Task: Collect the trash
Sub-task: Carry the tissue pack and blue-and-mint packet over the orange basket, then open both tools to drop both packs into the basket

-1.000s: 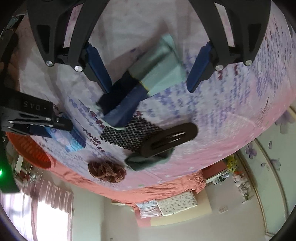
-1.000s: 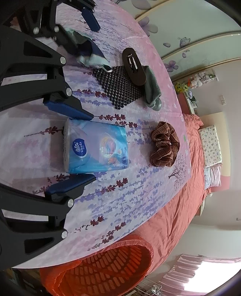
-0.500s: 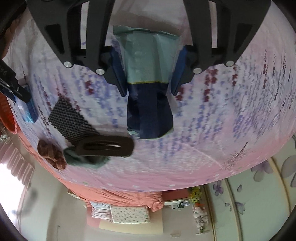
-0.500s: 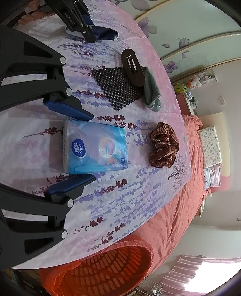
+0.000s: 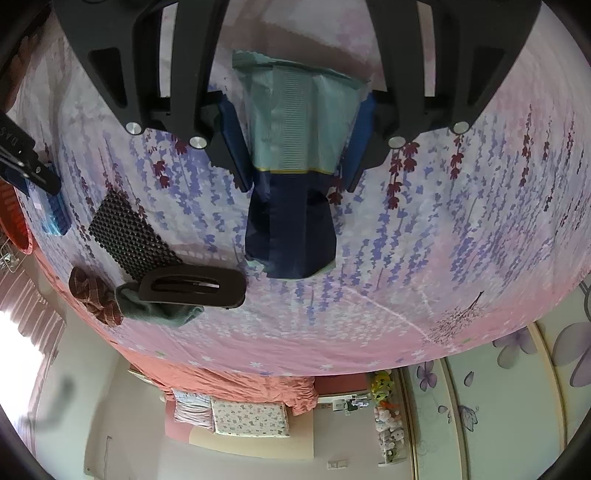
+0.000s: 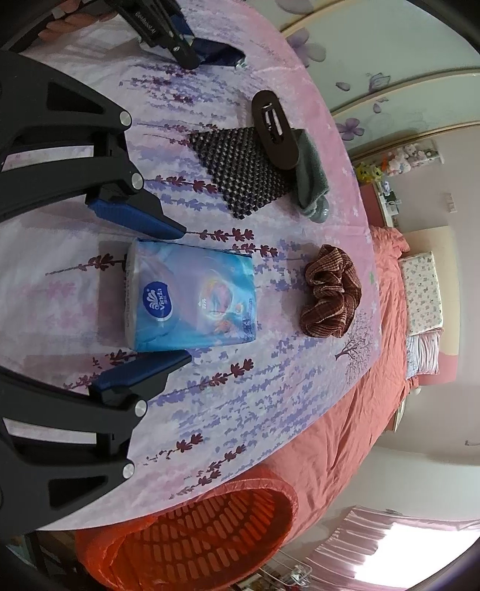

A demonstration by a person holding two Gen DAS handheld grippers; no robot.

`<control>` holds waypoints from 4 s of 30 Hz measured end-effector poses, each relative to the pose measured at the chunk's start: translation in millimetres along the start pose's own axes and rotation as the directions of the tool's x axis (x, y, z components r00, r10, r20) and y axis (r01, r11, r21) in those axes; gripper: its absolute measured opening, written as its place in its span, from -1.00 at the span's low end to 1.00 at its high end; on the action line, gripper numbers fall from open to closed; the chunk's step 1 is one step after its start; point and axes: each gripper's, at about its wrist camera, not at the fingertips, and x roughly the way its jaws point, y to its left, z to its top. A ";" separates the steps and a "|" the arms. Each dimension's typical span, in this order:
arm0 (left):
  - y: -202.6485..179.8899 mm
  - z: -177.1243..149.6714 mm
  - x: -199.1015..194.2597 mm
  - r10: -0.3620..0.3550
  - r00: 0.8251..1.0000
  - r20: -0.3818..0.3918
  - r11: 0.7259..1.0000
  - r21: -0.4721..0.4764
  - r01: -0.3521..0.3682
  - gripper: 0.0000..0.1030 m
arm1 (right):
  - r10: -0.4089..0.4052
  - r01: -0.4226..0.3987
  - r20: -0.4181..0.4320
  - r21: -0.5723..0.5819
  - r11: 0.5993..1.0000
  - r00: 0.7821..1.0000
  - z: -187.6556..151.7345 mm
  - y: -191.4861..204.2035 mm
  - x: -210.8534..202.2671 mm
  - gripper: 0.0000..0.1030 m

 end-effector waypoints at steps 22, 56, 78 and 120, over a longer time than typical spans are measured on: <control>-6.5 5.3 6.4 -0.018 1.000 -0.014 1.000 0.024 0.018 0.31 | -0.007 0.006 -0.021 -0.046 0.999 1.000 -0.4 10.6 1.7 0.58; -4.4 1.7 0.6 -0.040 0.999 0.009 0.997 0.065 0.040 -0.31 | -0.052 0.051 0.023 0.045 0.998 0.998 -4.9 4.4 -8.7 -0.04; -41.0 13.1 -105.4 -0.072 0.983 0.167 0.991 0.121 0.052 -0.32 | -0.024 0.018 0.189 0.034 0.999 0.982 -7.8 -25.0 -96.4 -0.04; -402.7 3.1 -96.6 -0.492 0.870 -0.002 0.771 0.464 0.437 -0.30 | -0.149 0.024 0.306 0.376 0.926 0.940 -7.3 -254.9 -113.4 -0.04</control>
